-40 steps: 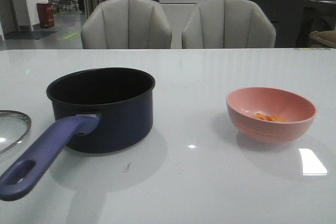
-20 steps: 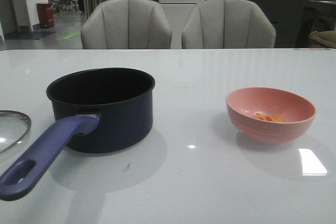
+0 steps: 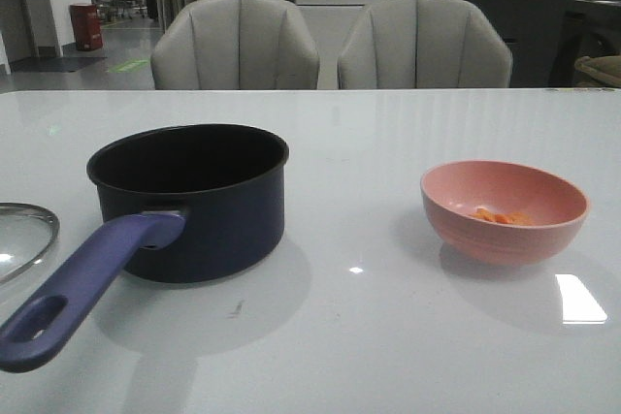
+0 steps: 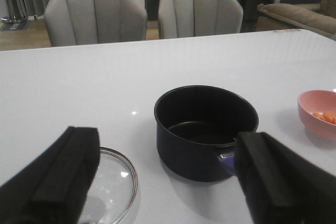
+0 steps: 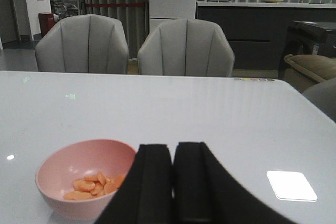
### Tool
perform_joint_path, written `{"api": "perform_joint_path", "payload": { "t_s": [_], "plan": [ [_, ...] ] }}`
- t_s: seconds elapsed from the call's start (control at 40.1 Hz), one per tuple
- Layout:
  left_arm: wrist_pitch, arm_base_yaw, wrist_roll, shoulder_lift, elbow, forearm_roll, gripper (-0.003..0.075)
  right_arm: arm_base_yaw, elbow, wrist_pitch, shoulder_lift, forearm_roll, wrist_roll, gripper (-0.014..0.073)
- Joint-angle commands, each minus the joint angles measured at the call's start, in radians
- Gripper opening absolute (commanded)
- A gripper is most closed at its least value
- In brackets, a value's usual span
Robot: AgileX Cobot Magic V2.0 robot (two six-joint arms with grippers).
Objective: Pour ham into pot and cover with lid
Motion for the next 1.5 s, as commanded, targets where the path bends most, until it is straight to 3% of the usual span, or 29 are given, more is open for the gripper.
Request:
{"api": "perform_joint_path", "payload": {
  "t_s": [0.0, 0.299, 0.698, 0.798, 0.897, 0.972, 1.147, 1.471],
  "plan": [
    [-0.083, -0.008, -0.003, 0.01, -0.026, -0.012, 0.0565, 0.002, -0.116, -0.055, 0.053, -0.012, -0.006, 0.0148],
    [-0.087, -0.008, -0.003, 0.01, -0.026, -0.006, 0.0565, 0.002, -0.427, 0.34, 0.463, -0.011, -0.009, 0.0148],
    [-0.103, -0.008, -0.003, 0.01, -0.026, -0.004, 0.0565, 0.002, -0.475, 0.317, 0.687, 0.012, -0.009, 0.016],
    [-0.103, -0.008, -0.003, 0.01, -0.026, -0.004, 0.0565, 0.002, -0.551, 0.346, 0.785, 0.043, -0.009, 0.028],
    [-0.099, -0.008, -0.003, 0.01, -0.026, -0.004, 0.0565, 0.002, -0.63, 0.356, 0.87, 0.096, -0.009, 0.0468],
    [-0.097, -0.008, -0.003, 0.01, -0.026, -0.002, 0.0565, 0.002, -0.688, 0.359, 0.944, 0.11, -0.009, 0.0545],
    [-0.103, -0.008, -0.003, 0.01, -0.026, -0.002, 0.0565, 0.002, -0.831, 0.422, 1.173, 0.222, -0.009, 0.0547],
    [-0.103, -0.008, -0.003, 0.01, -0.026, -0.002, 0.0565, 0.002, -1.06, 0.543, 1.5, 0.242, -0.058, 0.0547]
  ]
}}
